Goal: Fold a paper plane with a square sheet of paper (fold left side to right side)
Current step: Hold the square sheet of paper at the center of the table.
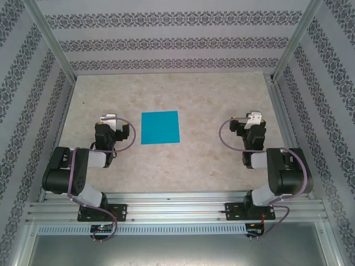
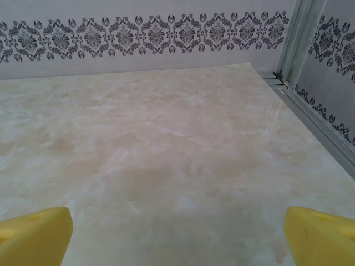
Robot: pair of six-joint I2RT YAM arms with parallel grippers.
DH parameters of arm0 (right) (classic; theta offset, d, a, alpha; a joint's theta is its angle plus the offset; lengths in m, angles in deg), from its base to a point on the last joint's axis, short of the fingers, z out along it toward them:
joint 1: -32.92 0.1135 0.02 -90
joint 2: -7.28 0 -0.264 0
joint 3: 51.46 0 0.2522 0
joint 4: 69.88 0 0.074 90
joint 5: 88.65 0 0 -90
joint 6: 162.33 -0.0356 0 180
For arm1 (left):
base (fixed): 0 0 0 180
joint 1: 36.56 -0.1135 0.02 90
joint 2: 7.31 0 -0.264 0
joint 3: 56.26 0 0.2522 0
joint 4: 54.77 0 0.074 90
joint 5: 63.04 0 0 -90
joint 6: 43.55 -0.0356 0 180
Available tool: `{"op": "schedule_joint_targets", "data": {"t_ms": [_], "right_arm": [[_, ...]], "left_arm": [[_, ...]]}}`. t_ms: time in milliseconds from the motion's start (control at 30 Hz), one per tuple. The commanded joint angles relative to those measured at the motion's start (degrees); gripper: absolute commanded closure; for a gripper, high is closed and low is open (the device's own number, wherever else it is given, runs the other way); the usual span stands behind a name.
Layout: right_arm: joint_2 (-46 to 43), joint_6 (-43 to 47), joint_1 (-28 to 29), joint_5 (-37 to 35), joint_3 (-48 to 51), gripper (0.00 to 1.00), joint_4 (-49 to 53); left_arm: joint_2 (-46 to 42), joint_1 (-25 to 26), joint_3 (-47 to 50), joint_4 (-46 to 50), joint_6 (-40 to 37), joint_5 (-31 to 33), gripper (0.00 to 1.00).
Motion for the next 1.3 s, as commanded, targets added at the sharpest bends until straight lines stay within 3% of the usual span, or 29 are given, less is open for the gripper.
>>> {"op": "schedule_joint_targets", "data": {"t_ms": [0, 600, 900, 967, 1100, 1167, 1267], "right_arm": [[0.7, 0.3, 0.5, 1.4, -1.3, 0.02, -2.5], [0.7, -1.1, -0.2, -0.1, -1.5, 0.02, -2.1], [-3.2, -2.3, -0.8, -1.9, 1.0, 0.02, -2.4], [-9.0, -2.3, -0.2, -3.8, 0.0, 0.02, 4.8], [-21.0, -9.1, 1.1, -2.8, -8.9, 0.02, 32.7], [-23.3, -14.1, 3.1, -0.5, -12.8, 0.02, 42.0], [-22.3, -21.5, 8.9, 0.1, -18.3, 0.02, 52.0]], "left_arm": [[0.7, 0.6, -1.2, -3.1, -1.4, 0.3, 0.0], [0.6, 0.5, -1.1, -3.3, -1.3, 0.1, 0.0], [-7.8, 0.5, -5.3, 10.5, -1.1, 1.1, 0.0], [-12.9, 0.5, -7.6, 18.4, 1.8, 2.3, 0.0], [-18.6, 0.5, -18.0, 41.9, 13.1, -0.8, 0.0], [-17.7, 0.6, -23.5, 51.7, 18.6, -7.6, 0.0], [-14.2, 0.9, -28.5, 58.5, 22.5, -19.8, 0.0]]}}
